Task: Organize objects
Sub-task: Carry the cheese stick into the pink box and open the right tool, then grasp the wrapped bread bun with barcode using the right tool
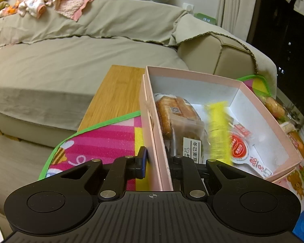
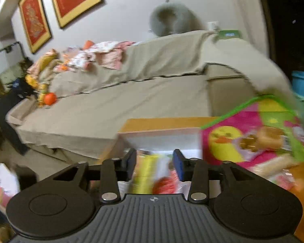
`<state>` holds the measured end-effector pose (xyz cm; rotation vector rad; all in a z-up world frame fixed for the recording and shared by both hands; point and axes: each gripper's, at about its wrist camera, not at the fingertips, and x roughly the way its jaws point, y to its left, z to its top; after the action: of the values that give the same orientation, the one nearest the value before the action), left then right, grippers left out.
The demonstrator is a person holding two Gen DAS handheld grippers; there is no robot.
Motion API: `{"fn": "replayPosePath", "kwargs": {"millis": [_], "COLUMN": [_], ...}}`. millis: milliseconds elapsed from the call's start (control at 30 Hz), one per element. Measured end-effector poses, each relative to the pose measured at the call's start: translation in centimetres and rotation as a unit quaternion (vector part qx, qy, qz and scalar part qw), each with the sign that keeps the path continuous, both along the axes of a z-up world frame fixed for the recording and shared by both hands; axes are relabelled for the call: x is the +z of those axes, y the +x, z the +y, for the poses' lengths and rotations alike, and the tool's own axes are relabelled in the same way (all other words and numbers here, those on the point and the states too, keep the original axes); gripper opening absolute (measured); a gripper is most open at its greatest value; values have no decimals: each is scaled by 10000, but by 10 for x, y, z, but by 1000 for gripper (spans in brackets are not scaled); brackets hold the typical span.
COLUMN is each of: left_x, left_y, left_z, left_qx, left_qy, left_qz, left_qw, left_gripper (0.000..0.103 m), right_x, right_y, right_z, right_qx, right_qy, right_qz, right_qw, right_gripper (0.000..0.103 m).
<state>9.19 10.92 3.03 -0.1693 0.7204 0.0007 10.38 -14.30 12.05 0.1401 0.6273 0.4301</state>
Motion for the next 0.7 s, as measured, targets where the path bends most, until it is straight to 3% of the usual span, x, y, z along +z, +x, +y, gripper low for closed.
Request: {"fn": "replayPosePath", "kwargs": {"millis": [33,167,367,600,700], "left_x": [0,0,0,1,1], "left_y": [0,0,0,0,0], "left_z": [0,0,-1,-4,-4], "left_qx": [0,5,13,12,9], "left_qy": [-12,-13,46,135,145], "left_qz": [1,12,39,82,95], "left_qw": [10000,10000,10000,9999,9998], "left_gripper": [17,17,17,16,16], "right_x": [-4,-27,-69,-76,-65], "right_y": [-3,-16,-27,1,35], "right_z": [-8,-45,-85,-111,-122], "right_qx": [-123,-637,-1116,-1351,-1571], "right_qy": [-96,-534,-1182,-995,-703], "right_qz": [-27,7,309,335,346], "right_qw": [9999,9965,9862,9853,9845], "right_gripper": [54,64,66,69,83]}}
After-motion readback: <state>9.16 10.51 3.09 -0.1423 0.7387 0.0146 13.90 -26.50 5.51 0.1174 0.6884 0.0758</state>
